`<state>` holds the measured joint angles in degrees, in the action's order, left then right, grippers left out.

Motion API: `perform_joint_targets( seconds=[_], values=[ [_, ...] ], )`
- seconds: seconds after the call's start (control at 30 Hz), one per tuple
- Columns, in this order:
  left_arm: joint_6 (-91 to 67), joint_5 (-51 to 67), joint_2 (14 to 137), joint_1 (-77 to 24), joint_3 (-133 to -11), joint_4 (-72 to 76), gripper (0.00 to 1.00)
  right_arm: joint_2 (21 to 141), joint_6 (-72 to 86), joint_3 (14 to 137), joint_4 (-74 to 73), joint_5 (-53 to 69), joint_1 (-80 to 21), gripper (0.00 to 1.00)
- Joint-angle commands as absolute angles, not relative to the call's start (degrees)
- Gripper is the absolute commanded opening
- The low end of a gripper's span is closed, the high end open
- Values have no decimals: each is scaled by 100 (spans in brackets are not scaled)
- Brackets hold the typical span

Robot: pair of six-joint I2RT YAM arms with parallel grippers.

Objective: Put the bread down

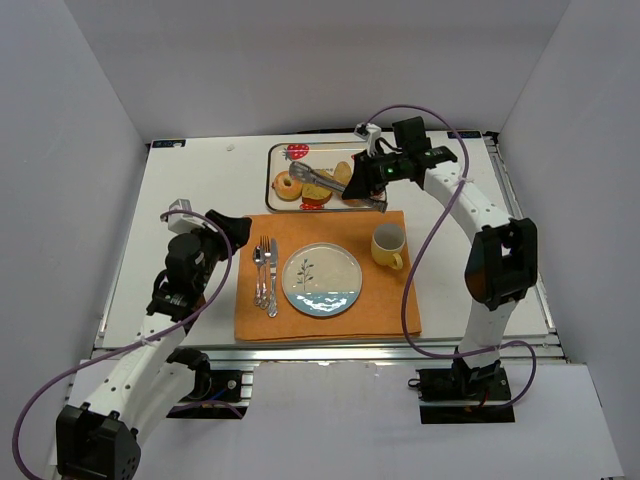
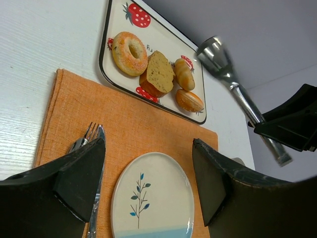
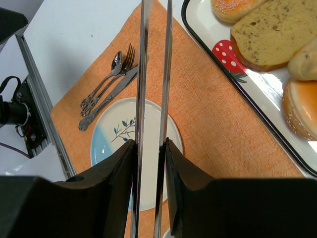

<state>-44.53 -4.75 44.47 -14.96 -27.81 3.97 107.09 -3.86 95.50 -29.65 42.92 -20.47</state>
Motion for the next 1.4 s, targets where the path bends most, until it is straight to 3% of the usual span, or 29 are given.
perform_joint_targets(
  seconds=[0.0, 0.27, 0.5, 0.77, 1.37],
  values=[
    [-4447, -597, 4324, -1468, -2944, 299, 80, 10775, -483, 9905, -2804, 4245, -2179, 36],
    [-4430, -650, 4280, -1468, -2953, 237, 81, 10951, -588, 10142, -2839, 4175, -2285, 36],
    [-4386, -721, 4245, -1468, -2953, 176, 81, 10784, -2229, 10231, -2901, 2377, -2900, 38],
    [-4359, -791, 4131, -1468, -2909, 97, 82, 10688, -3225, 9853, -2453, 1197, -3401, 40],
    [-4333, -844, 4104, -1468, -2839, 105, 84, 10714, -4526, 9071, -1468, 317, -3840, 42]
  ],
)
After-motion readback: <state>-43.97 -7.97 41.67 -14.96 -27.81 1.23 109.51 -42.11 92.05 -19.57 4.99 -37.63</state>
